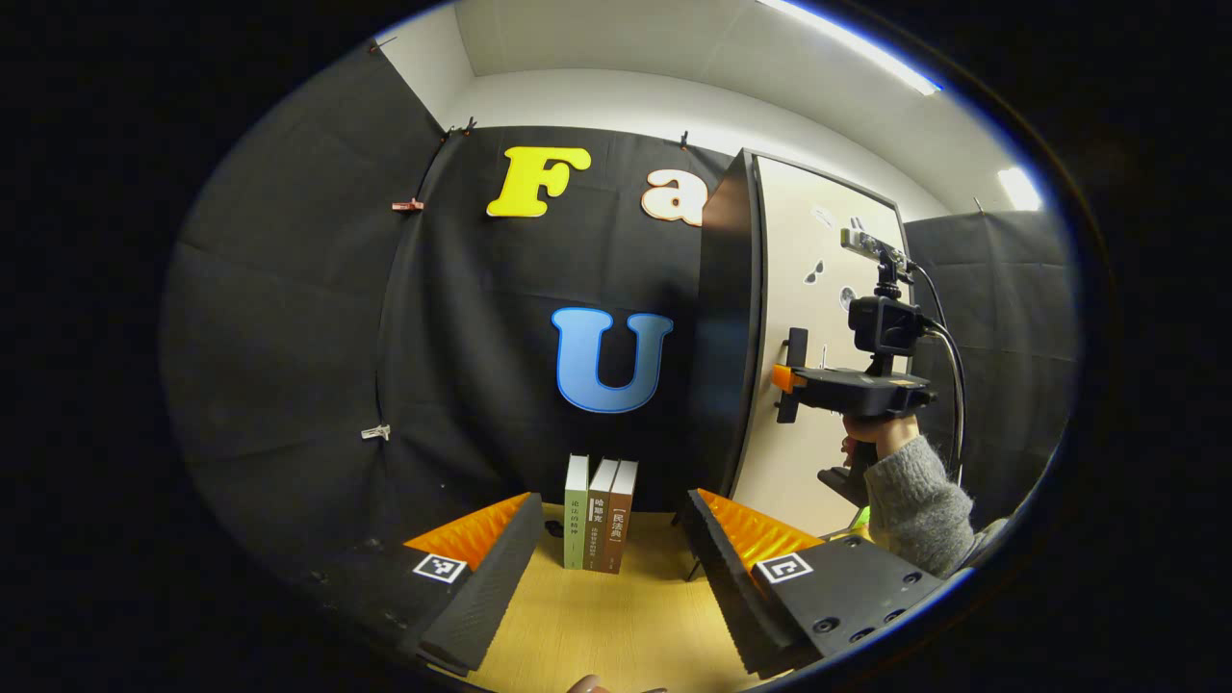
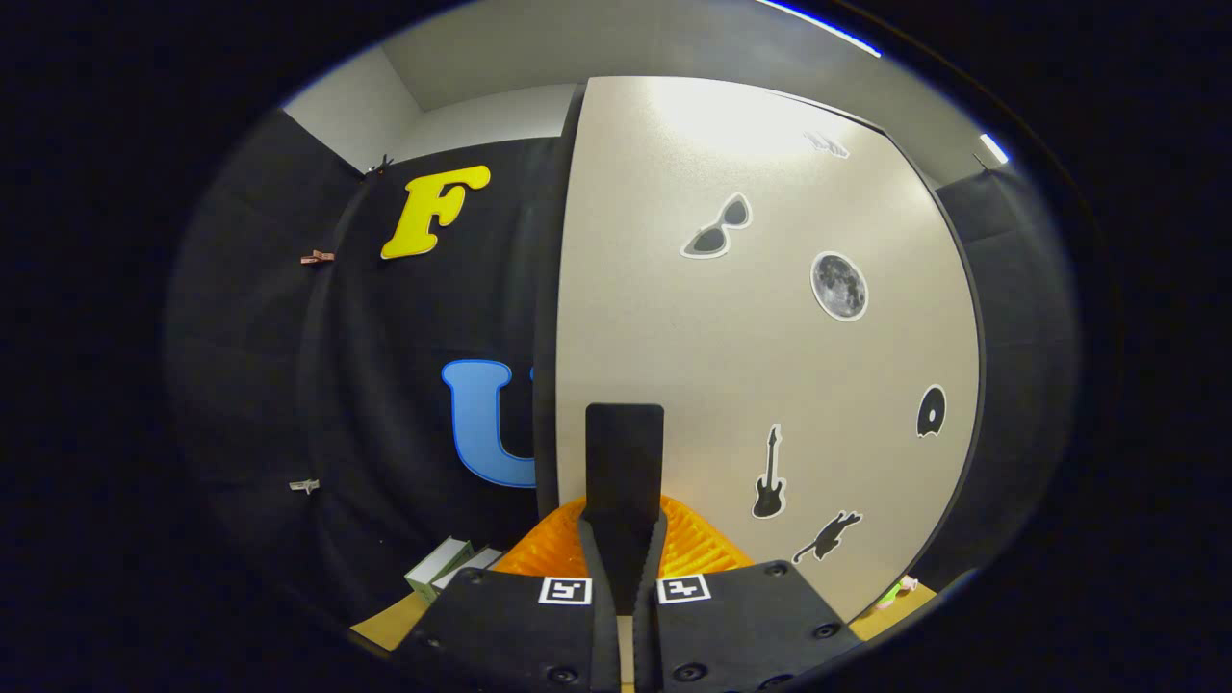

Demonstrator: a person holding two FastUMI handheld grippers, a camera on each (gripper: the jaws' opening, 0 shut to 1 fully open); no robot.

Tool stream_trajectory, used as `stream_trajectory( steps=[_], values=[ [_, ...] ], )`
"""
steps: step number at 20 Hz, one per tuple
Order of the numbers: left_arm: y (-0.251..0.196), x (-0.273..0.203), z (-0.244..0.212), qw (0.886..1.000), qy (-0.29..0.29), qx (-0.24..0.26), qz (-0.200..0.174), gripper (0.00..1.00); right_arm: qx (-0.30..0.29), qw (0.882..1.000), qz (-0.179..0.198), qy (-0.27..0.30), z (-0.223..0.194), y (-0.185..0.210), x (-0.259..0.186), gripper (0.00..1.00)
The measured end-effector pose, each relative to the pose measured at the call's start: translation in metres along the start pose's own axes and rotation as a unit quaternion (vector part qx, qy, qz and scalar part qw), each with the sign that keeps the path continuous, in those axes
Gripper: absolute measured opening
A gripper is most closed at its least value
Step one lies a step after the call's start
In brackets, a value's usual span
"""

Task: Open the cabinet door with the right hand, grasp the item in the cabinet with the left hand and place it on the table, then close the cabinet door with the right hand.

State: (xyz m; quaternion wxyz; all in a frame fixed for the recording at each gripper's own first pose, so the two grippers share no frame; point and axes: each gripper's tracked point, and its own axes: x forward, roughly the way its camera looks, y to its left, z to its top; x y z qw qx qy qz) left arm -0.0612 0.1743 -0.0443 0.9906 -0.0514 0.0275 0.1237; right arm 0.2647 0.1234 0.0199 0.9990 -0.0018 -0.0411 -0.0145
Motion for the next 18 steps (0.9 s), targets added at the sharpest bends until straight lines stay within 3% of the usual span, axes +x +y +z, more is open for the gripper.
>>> stream_trajectory(
  steps=[4, 6, 10, 13, 18],
  values=[
    [-0.014, -0.015, 0.002, 1.0, -0.005, 0.005, -0.011, 0.96, 0.006, 0.999, 0.03, 0.01, 0.004, 0.003, -0.026, 0.1],
    [-0.022, -0.017, 0.002, 1.0, -0.004, 0.008, -0.02, 0.93, 0.004, 0.999, 0.043, 0.013, 0.007, -0.001, -0.037, 0.1],
    [-0.046, -0.022, 0.004, 0.998, -0.008, 0.024, -0.049, 0.9, 0.006, 0.998, 0.067, 0.022, 0.011, -0.004, -0.065, 0.1],
    [-0.065, -0.027, 0.007, 0.997, -0.014, 0.024, -0.073, 0.93, 0.011, 0.996, 0.082, 0.027, 0.014, -0.009, -0.084, 0.1],
    [-0.088, -0.03, 0.006, 0.994, -0.015, 0.023, -0.106, 0.9, 0.014, 0.996, 0.085, 0.033, 0.017, -0.025, -0.112, 0.1]
  ],
)
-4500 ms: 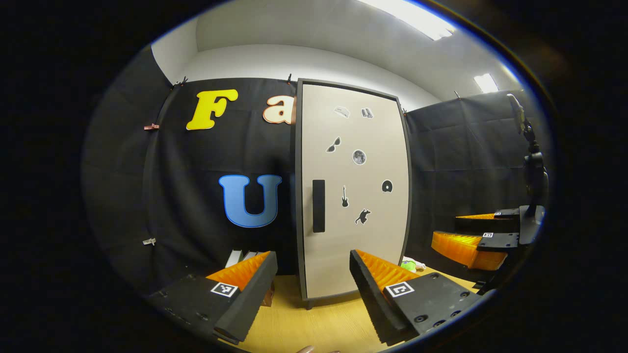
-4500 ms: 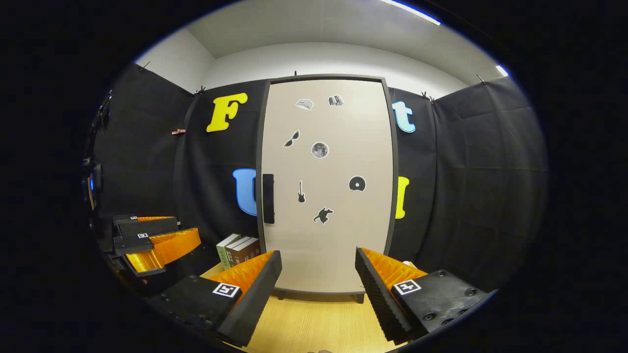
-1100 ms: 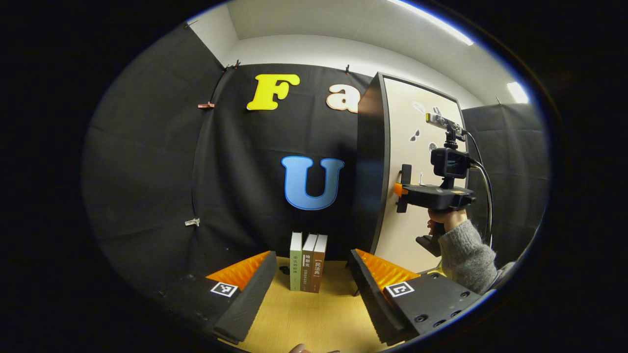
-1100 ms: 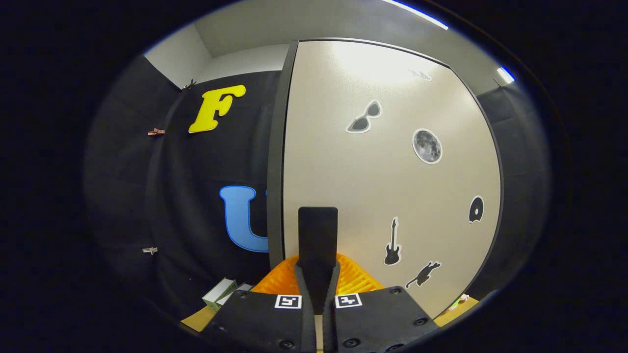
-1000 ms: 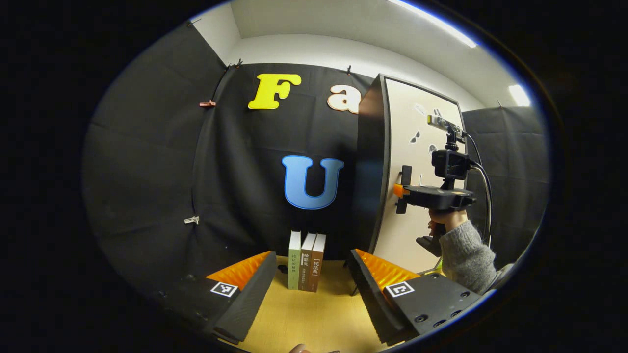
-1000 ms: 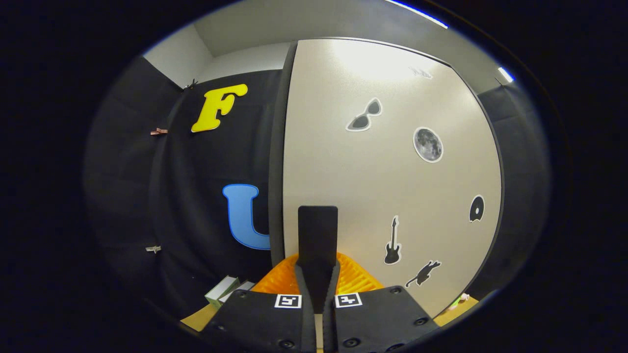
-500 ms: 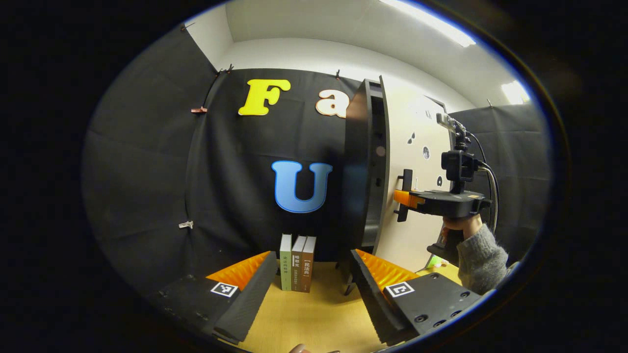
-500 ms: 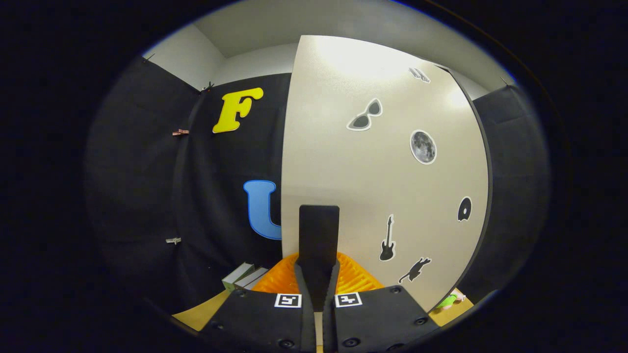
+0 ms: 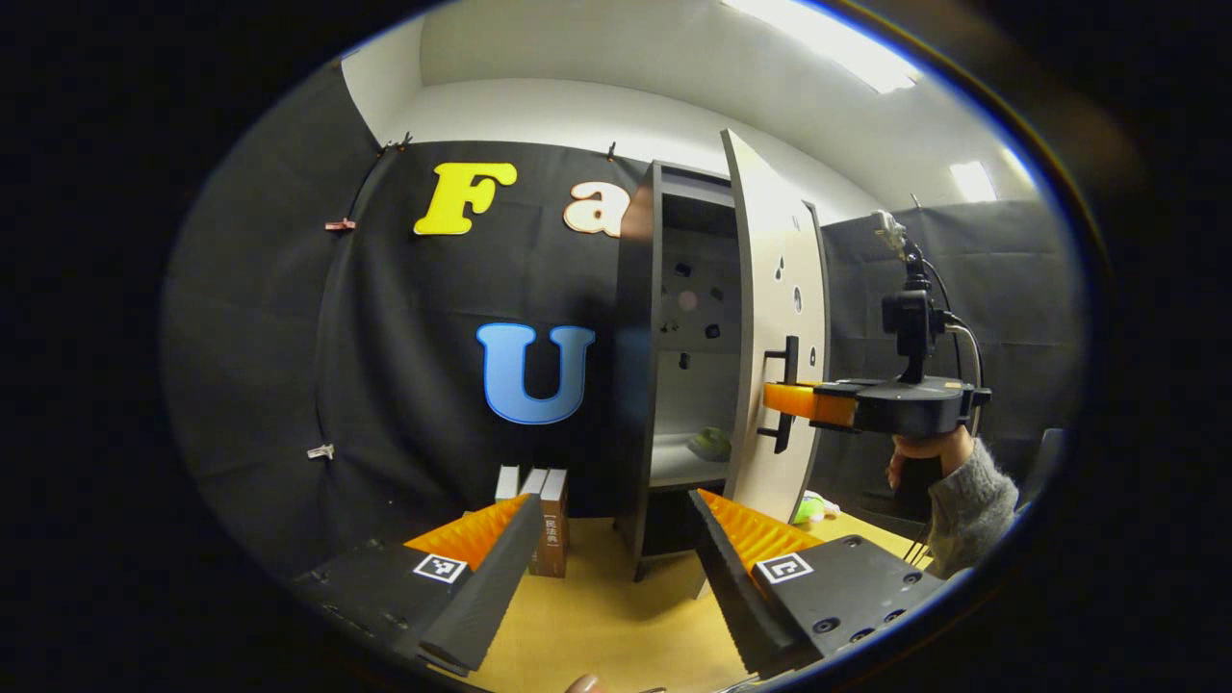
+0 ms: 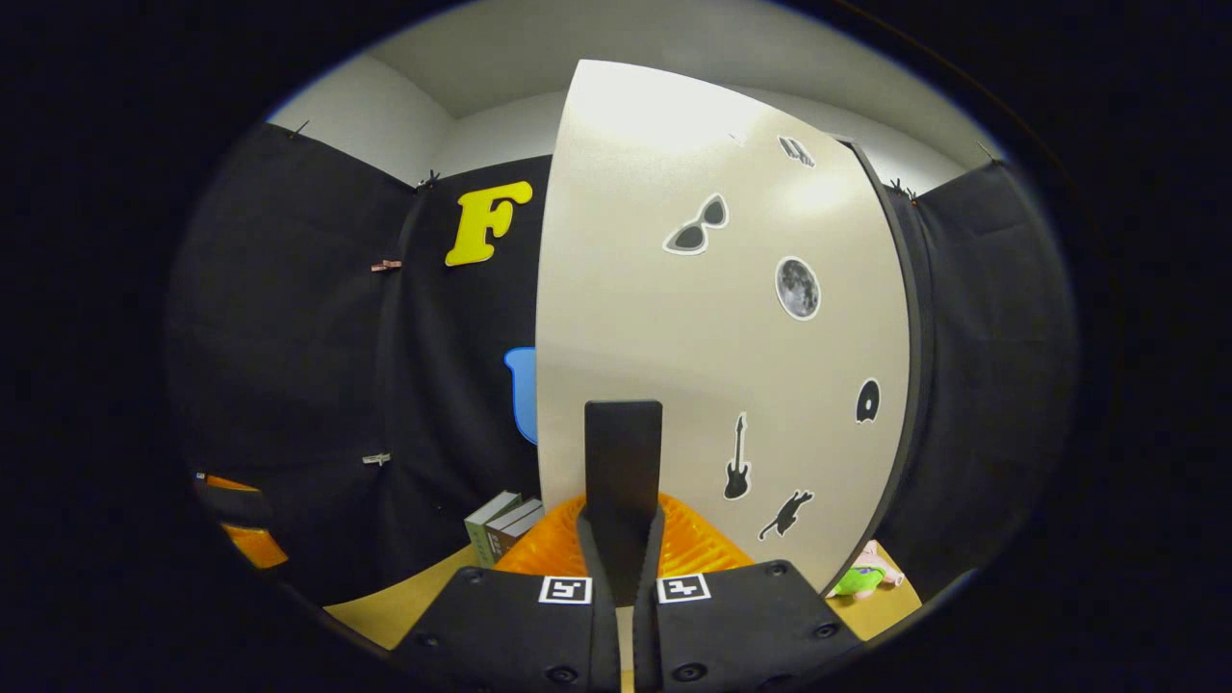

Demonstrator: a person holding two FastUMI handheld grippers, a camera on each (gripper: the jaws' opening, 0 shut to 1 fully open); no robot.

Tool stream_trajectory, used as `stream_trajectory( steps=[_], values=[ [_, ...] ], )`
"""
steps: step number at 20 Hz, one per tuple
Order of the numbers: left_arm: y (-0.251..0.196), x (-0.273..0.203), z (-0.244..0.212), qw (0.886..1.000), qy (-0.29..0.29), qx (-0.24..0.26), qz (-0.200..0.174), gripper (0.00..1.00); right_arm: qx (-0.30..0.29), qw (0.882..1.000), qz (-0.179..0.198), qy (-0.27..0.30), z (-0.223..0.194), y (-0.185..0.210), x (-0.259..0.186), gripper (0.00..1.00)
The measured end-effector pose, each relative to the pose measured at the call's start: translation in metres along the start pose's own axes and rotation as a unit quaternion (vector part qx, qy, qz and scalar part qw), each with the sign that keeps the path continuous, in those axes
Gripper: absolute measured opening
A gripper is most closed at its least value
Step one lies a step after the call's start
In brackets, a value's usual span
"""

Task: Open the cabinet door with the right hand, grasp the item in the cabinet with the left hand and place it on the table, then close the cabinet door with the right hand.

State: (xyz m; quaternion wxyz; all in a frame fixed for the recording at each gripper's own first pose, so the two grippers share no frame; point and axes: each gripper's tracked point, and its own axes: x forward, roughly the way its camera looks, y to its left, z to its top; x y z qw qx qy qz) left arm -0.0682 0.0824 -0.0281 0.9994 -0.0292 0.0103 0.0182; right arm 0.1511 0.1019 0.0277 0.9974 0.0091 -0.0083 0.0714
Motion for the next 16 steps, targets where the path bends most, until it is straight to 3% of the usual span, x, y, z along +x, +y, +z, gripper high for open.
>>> stream_trajectory(
  steps=[1, 9, 10, 16],
  values=[
    [-0.006, 0.0, 0.001, 1.0, -0.001, -0.001, -0.009, 0.94, 0.001, 1.0, -0.001, 0.001, 0.0, -0.003, -0.005, 0.1],
    [-0.048, 0.009, 0.001, 0.997, -0.001, -0.006, -0.071, 0.9, 0.001, 1.0, -0.019, 0.004, 0.003, -0.027, -0.044, 0.1],
    [-0.054, 0.012, 0.0, 0.997, 0.001, -0.005, -0.077, 0.96, 0.003, 1.0, -0.021, 0.004, 0.004, -0.031, -0.048, 0.1],
    [-0.102, 0.034, 0.001, 0.994, 0.001, 0.003, -0.112, 0.93, 0.005, 1.0, -0.027, 0.006, 0.006, -0.057, -0.074, 0.09]
  ],
)
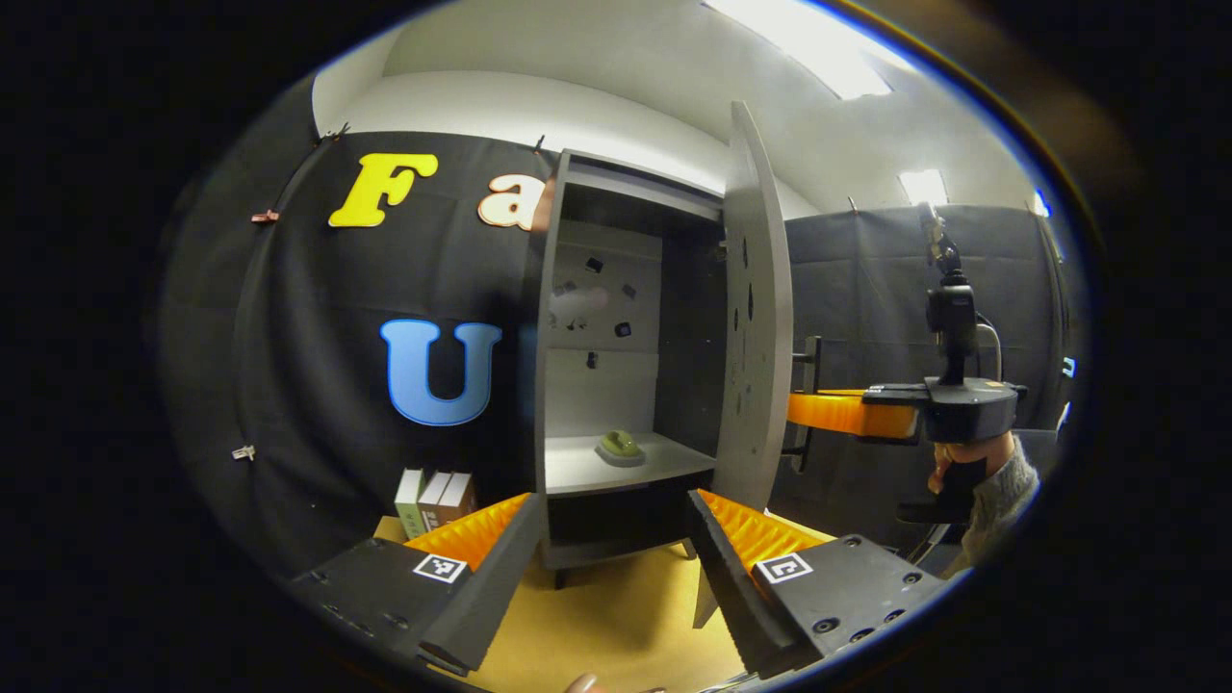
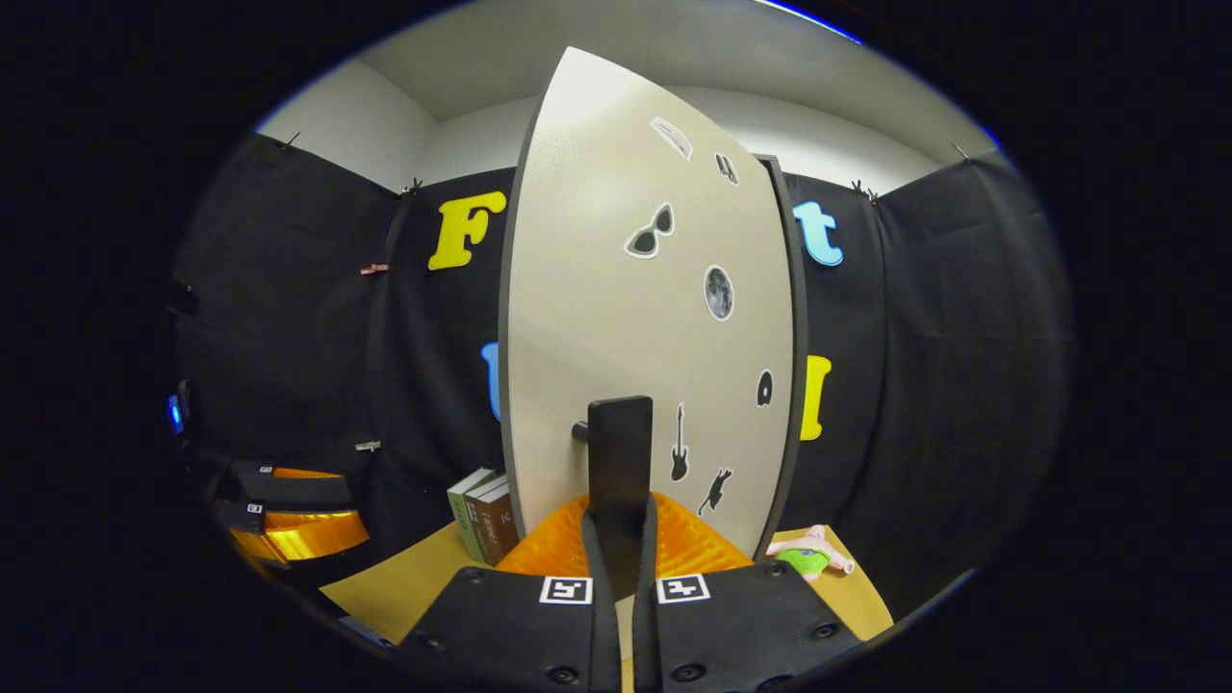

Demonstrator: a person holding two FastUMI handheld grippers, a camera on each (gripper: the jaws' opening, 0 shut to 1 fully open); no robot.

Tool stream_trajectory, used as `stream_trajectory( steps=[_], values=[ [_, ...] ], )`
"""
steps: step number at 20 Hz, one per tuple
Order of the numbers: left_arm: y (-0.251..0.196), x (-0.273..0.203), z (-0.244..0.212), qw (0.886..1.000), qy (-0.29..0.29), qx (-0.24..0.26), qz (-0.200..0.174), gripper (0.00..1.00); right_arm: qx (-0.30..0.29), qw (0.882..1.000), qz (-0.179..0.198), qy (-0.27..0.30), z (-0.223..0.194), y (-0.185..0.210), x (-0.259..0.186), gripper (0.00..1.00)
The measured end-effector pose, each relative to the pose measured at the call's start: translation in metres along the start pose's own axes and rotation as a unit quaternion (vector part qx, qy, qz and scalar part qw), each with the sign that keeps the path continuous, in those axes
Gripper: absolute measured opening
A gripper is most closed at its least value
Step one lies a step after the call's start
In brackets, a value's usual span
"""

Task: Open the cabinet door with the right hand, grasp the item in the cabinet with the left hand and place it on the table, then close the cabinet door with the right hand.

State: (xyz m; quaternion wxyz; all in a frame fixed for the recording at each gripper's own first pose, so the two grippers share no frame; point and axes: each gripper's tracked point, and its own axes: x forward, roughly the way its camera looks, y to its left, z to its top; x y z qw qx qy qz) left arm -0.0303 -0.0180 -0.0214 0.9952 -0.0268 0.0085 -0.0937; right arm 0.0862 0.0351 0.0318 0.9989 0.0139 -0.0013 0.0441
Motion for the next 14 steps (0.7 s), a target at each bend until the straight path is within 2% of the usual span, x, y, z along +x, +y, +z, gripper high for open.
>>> stream_trajectory(
  steps=[7, 10, 14],
  values=[
    [-0.065, 0.055, 0.006, 1.0, -0.004, 0.013, -0.026, 0.93, 0.016, 1.0, 0.02, -0.007, 0.002, -0.035, -0.022, 0.09],
    [-0.082, 0.076, 0.011, 1.0, -0.016, 0.011, -0.006, 0.93, 0.015, 1.0, 0.017, -0.007, 0.002, -0.054, -0.028, 0.08],
    [-0.11, 0.101, 0.014, 1.0, -0.027, -0.002, -0.003, 0.93, 0.011, 1.0, 0.01, -0.008, 0.002, -0.078, -0.033, 0.08]
  ],
)
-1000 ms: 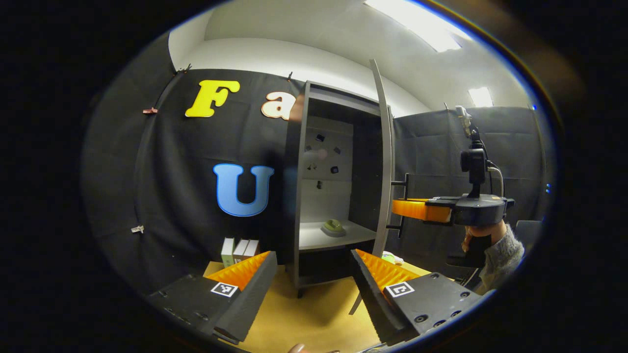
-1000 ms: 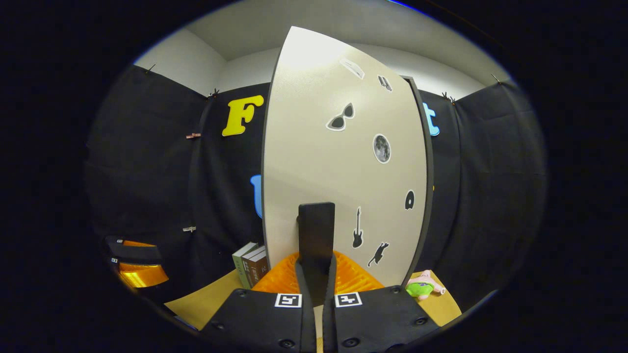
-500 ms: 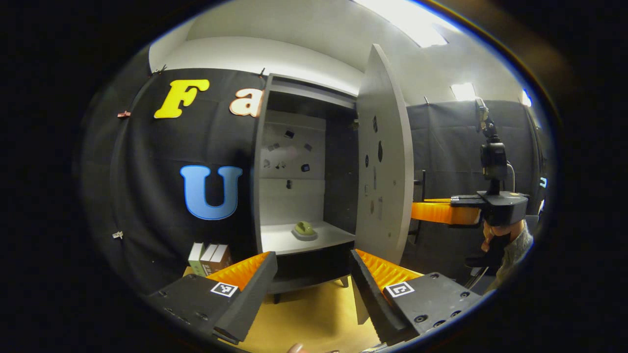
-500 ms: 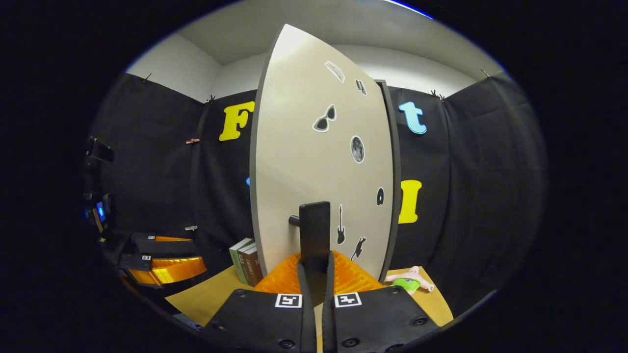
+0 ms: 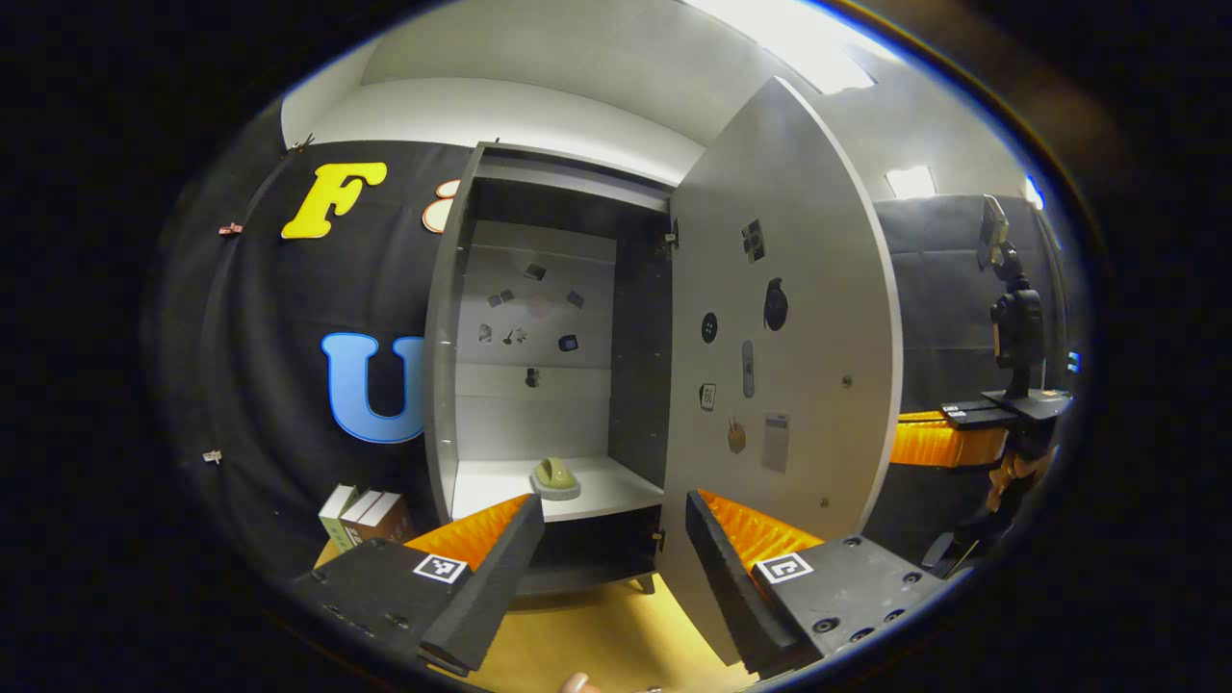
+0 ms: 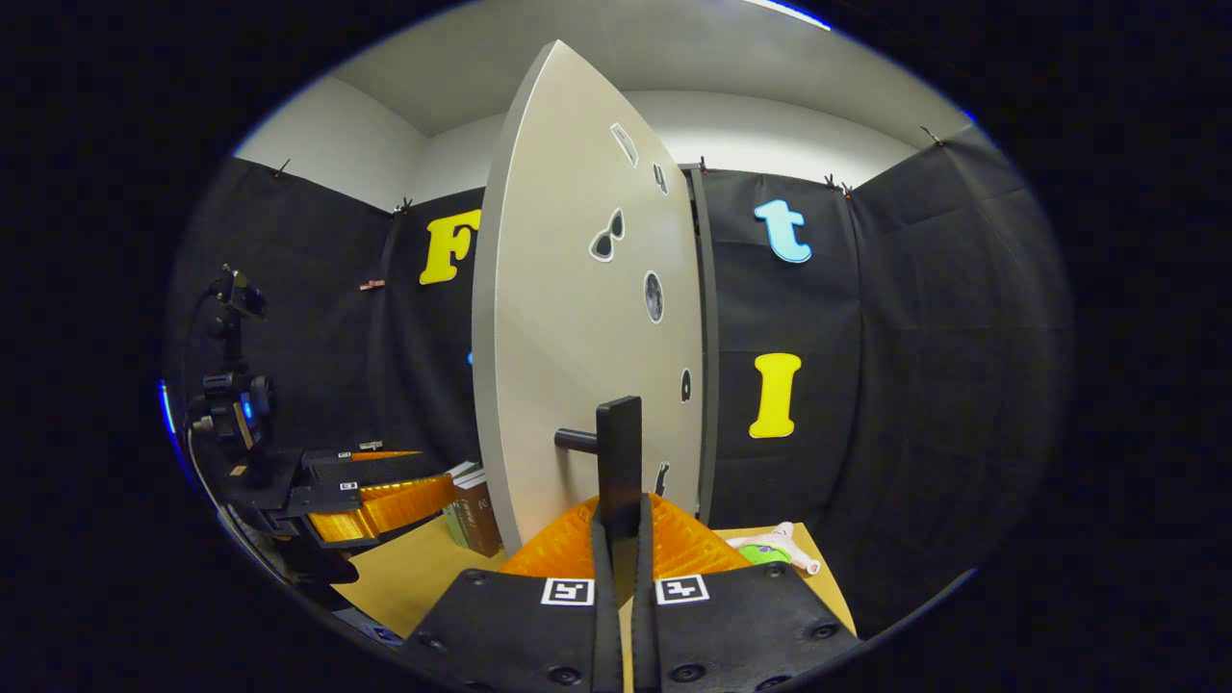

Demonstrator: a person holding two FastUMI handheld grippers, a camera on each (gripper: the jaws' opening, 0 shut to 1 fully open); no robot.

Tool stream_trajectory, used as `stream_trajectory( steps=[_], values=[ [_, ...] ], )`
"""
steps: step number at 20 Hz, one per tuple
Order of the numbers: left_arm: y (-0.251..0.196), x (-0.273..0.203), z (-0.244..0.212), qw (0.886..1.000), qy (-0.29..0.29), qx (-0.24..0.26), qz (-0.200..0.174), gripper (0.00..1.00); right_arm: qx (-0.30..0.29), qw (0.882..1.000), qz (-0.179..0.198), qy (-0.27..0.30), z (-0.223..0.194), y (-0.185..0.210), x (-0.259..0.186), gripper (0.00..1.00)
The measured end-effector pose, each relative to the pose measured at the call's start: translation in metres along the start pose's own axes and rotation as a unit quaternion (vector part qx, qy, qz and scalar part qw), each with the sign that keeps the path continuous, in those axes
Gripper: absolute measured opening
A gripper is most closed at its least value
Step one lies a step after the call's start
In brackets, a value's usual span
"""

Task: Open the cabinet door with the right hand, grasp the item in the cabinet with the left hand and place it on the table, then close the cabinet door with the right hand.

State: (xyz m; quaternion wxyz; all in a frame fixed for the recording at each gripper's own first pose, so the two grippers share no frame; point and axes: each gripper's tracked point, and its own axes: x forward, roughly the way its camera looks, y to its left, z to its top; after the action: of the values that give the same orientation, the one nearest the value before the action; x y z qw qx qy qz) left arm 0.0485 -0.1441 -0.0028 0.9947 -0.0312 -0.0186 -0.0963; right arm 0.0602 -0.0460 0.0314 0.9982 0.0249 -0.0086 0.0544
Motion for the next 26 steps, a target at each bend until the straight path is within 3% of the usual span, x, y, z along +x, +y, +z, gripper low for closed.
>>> stream_trajectory(
  steps=[6, 7, 11, 14, 15, 23, 24, 25, 26],
  values=[
    [-0.021, 0.031, 0.003, 0.999, -0.014, 0.016, 0.025, 0.93, -0.002, 1.0, 0.014, -0.001, 0.001, -0.023, -0.004, 0.08],
    [-0.025, 0.036, 0.004, 0.999, -0.016, 0.013, 0.025, 0.89, 0.0, 1.0, 0.014, -0.003, 0.001, -0.028, -0.005, 0.08],
    [-0.031, 0.054, 0.0, 1.0, -0.011, 0.003, 0.027, 0.93, -0.013, 1.0, -0.002, -0.004, 0.0, -0.04, -0.007, 0.07],
    [-0.027, 0.064, -0.001, 0.999, -0.007, 0.007, 0.035, 0.9, -0.003, 1.0, -0.013, -0.007, 0.0, -0.048, -0.013, 0.07],
    [-0.026, 0.067, 0.0, 0.999, -0.006, 0.008, 0.036, 0.93, 0.001, 1.0, -0.01, -0.007, 0.0, -0.048, -0.014, 0.07],
    [0.015, 0.102, 0.01, 0.998, -0.008, 0.02, 0.056, 0.94, -0.034, 0.999, -0.027, -0.001, -0.012, -0.057, -0.027, 0.08],
    [0.021, 0.108, 0.011, 0.998, -0.008, 0.02, 0.059, 0.93, -0.055, 0.998, -0.04, 0.004, -0.02, -0.062, -0.036, 0.24],
    [0.026, 0.117, 0.012, 0.998, -0.005, 0.021, 0.061, 0.93, -0.073, 0.996, -0.053, 0.008, -0.025, -0.067, -0.046, 0.29],
    [0.034, 0.126, 0.012, 0.998, -0.002, 0.025, 0.064, 0.93, -0.083, 0.995, -0.062, 0.014, -0.031, -0.071, -0.053, 0.41]
  ],
)
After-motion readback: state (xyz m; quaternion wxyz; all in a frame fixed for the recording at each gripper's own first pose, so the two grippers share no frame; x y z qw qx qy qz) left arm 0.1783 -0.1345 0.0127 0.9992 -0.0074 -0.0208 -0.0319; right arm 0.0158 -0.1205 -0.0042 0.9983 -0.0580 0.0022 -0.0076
